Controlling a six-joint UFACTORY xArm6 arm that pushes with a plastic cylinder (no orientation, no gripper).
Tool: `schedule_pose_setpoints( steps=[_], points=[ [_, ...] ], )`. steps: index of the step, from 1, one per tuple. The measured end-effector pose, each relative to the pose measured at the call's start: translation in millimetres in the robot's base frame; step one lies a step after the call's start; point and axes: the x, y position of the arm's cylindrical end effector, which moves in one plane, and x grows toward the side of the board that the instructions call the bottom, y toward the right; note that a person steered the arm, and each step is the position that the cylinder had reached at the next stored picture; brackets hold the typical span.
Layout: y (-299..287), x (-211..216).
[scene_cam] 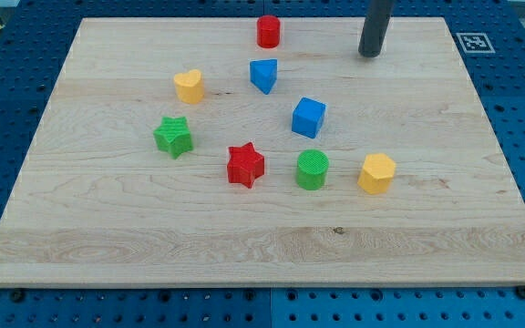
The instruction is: Push the yellow hexagon down a bit
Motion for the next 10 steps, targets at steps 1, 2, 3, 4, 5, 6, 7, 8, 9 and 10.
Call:
schedule_pose_setpoints(
  steps=[1,2,3,4,5,6,7,8,9,10],
  points=[
    [-0.5,0.3],
    [-0.5,0.1],
    [-0.5,0.1],
    [0.4,34.0],
    [13.4,98.7],
    [8.8,137.0],
    [-30.8,135.5],
    [-47.5,134.4],
    [-47.6,134.4],
    [-57.1,145.1]
  ],
)
